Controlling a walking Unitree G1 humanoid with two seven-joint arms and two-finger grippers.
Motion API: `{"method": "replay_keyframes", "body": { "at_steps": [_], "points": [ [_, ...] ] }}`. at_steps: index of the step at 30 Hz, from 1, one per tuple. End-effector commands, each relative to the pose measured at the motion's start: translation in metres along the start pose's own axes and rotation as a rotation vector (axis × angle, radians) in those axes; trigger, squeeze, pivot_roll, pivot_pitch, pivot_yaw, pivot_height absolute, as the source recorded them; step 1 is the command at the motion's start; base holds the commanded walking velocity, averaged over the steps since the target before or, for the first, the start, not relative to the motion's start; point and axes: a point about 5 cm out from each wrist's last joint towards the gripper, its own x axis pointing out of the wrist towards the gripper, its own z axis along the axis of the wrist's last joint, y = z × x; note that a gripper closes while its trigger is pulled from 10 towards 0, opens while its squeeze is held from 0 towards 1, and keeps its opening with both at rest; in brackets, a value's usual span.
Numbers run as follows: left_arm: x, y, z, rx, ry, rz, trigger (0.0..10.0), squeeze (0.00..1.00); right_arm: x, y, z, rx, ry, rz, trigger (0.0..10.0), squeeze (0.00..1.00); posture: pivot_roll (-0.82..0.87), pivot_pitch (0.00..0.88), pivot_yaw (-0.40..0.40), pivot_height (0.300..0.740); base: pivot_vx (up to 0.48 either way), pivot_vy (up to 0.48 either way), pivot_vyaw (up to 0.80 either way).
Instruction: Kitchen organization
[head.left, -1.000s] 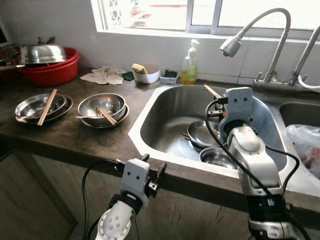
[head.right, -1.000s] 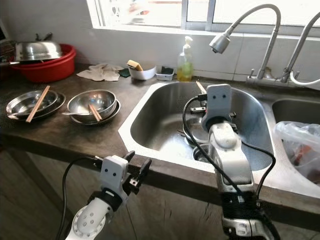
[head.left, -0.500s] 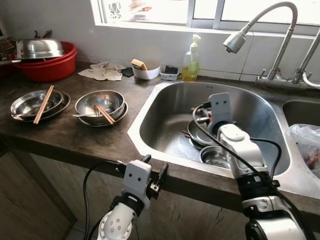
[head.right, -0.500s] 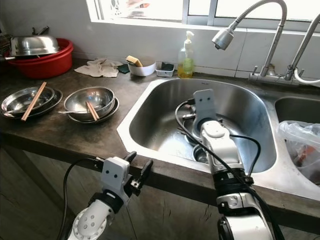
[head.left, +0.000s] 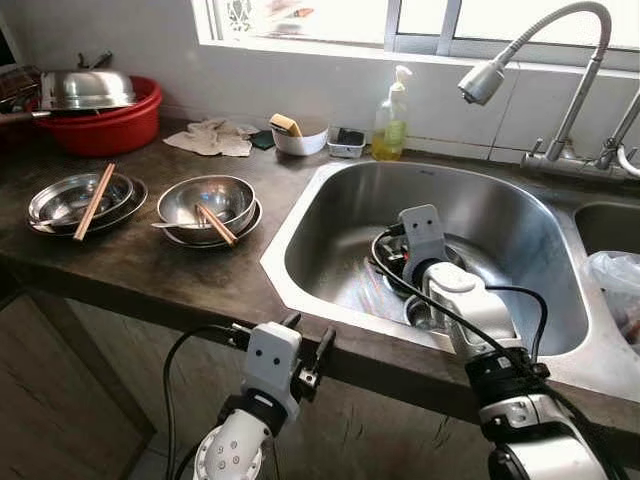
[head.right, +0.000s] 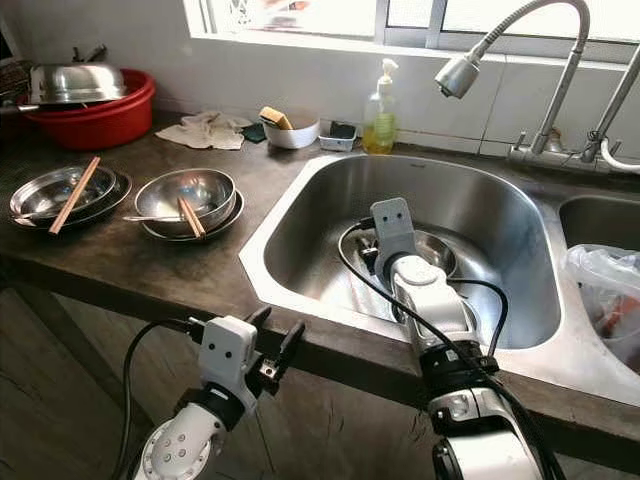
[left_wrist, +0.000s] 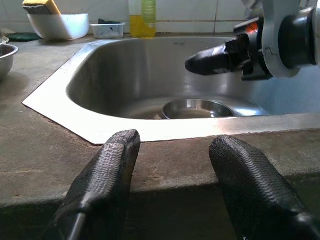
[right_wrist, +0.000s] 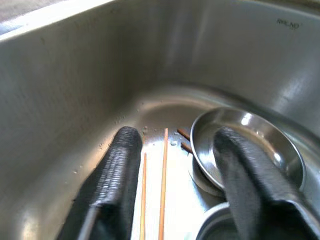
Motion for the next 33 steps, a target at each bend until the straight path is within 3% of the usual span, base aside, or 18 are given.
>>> {"method": "replay_keyframes", "body": {
  "at_steps": [1,5,6,7,17,20,26,33],
  "points": [
    [0.0,0.0,0.001,0.004,0.009,-0.004,10.0,0.0,-0.005,-0.004,0.006,0.024,-0.045,-0.013,10.0,1.0,0.05,0.039,-0.034,0.74,0.0,0.0,0.0],
    [0.001,0.0,0.001,0.005,0.01,-0.003,10.0,0.0,-0.01,-0.006,0.009,0.056,-0.096,-0.042,10.0,1.0,0.05,0.033,-0.032,0.74,0.0,0.0,0.0],
    [0.002,0.001,0.001,0.006,0.01,-0.002,10.0,0.0,-0.015,-0.006,0.014,0.065,-0.15,-0.055,10.0,0.2,0.05,0.032,-0.029,0.74,0.0,0.0,0.0],
    [0.002,0.001,0.001,0.007,0.01,-0.001,10.0,0.0,-0.018,-0.006,0.017,0.07,-0.189,-0.065,10.0,0.0,0.05,0.028,-0.031,0.74,0.0,0.0,0.0],
    [0.006,0.005,0.002,0.019,0.002,0.009,10.0,0.0,-0.071,-0.002,0.038,0.099,-0.503,-0.083,10.0,0.0,0.04,0.014,-0.021,0.74,0.0,0.0,0.0],
    [0.006,0.006,0.002,0.018,-0.001,0.009,10.0,0.0,-0.076,-0.001,0.036,0.099,-0.51,-0.081,10.0,0.0,0.03,0.011,-0.021,0.74,0.0,0.0,0.0],
    [0.005,0.004,0.002,0.016,-0.008,-0.01,10.0,0.0,-0.11,0.007,0.005,0.064,-0.517,-0.108,10.0,0.0,0.02,0.001,-0.014,0.74,0.0,0.0,0.0],
    [0.004,0.0,0.002,0.011,-0.012,-0.025,10.0,0.0,-0.125,0.014,-0.019,0.075,-0.467,-0.117,10.0,0.0,0.01,0.0,-0.004,0.74,0.0,0.0,0.0]
  ]
}}
